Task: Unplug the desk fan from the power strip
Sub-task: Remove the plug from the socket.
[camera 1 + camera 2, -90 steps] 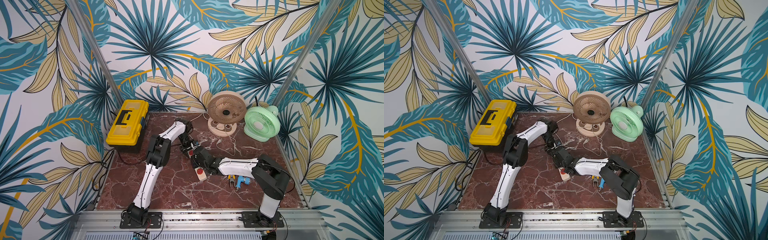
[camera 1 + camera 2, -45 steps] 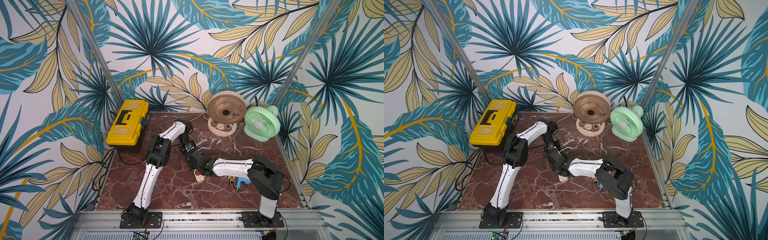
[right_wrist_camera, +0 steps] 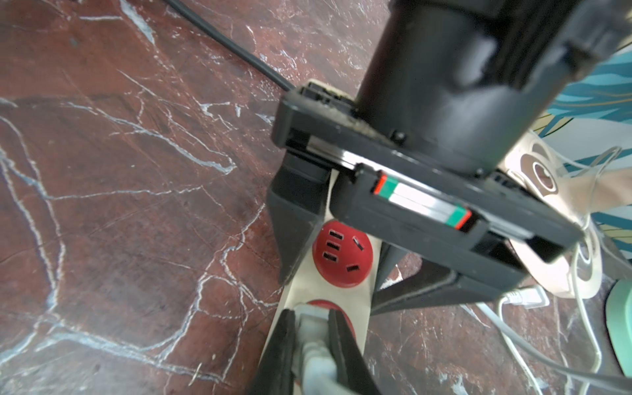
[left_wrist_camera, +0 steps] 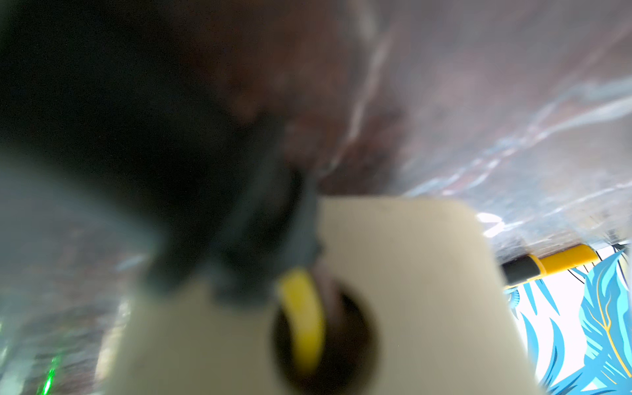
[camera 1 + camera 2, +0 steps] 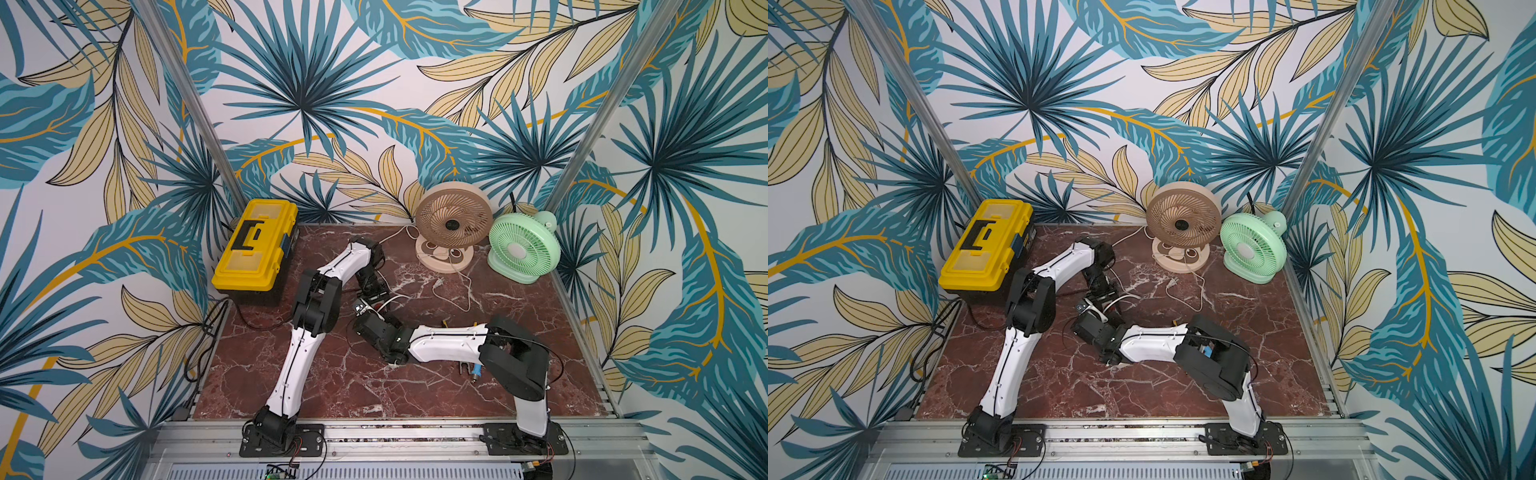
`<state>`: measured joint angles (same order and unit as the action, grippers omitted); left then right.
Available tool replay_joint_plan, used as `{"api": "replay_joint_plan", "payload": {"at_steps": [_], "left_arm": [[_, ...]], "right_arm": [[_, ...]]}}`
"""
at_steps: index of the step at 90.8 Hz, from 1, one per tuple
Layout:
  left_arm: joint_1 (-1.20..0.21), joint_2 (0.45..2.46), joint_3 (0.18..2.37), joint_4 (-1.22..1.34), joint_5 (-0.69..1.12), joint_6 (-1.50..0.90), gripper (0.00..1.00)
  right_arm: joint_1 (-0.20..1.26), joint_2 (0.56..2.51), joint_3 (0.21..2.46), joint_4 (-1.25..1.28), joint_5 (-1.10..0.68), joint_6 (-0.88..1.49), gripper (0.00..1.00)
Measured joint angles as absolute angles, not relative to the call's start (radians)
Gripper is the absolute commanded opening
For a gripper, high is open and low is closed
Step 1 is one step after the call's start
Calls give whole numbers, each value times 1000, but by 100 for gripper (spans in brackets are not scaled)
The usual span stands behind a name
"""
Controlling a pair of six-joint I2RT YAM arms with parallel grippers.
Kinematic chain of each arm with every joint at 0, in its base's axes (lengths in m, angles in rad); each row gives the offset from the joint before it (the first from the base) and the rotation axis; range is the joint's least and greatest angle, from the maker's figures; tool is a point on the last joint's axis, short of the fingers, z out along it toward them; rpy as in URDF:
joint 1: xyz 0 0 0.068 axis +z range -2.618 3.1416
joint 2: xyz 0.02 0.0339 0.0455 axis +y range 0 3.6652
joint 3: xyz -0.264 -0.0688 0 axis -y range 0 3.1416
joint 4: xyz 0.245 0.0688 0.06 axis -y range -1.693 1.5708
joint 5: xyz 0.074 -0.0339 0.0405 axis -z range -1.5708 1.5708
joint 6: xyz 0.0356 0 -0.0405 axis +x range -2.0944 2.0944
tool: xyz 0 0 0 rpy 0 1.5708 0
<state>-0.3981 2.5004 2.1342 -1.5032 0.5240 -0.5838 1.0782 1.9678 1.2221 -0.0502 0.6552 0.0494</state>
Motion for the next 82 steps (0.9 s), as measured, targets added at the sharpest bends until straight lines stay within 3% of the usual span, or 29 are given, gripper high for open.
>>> {"api": "replay_joint_plan", "payload": {"at_steps": [23, 56, 82], "left_arm": [[-398, 2500, 2134, -1509, 521, -583, 0], [-406, 2502, 2137, -1494, 619, -667, 0], [-408, 2502, 2137, -1491, 620, -671, 0]], "right_arm": [[1076, 1958, 1201, -20, 647, 66, 0], [901, 1755, 986, 115, 281, 361, 0], [879, 1746, 978, 121, 223, 434, 0]]}}
